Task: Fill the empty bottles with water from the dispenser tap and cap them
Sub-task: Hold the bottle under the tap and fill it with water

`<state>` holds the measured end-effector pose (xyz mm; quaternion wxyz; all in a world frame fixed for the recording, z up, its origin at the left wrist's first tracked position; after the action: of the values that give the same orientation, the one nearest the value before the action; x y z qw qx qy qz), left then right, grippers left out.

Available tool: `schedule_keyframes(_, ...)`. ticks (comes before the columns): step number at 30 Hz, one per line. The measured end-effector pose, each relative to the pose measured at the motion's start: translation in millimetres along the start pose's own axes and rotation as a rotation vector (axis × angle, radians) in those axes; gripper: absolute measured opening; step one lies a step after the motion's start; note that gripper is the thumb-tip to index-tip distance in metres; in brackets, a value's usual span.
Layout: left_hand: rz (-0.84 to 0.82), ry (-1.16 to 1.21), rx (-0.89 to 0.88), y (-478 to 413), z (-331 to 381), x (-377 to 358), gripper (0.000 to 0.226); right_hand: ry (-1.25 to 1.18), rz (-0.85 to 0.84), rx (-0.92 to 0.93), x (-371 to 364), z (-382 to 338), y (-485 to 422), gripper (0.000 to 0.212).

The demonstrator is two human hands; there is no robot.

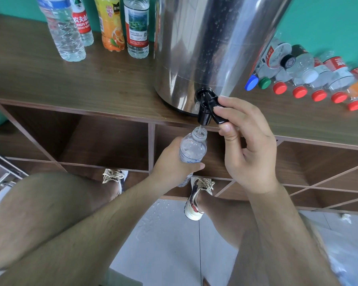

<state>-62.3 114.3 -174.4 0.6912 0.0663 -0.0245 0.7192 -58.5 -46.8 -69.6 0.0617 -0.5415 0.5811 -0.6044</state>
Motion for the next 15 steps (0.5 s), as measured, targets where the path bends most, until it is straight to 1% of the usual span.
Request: schedule_keyframes(15, -0.002, -0.014, -0.002, -0.4, -1.6, 0.3, 0.072, -0.003, 0.003, 0.0, -0.1, 0.0, -0.5, 0.023)
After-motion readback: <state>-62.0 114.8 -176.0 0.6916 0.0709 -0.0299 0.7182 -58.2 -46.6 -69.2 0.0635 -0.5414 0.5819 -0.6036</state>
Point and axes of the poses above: each hand's wrist, its own y-axis away from the middle knuckle, its own x-axis out of the back of the hand, z = x × y, the point moved 1 cm from there along -y, towards the middle knuckle, and after that the axes turned 14 degrees about y, right-handed, at the moved point
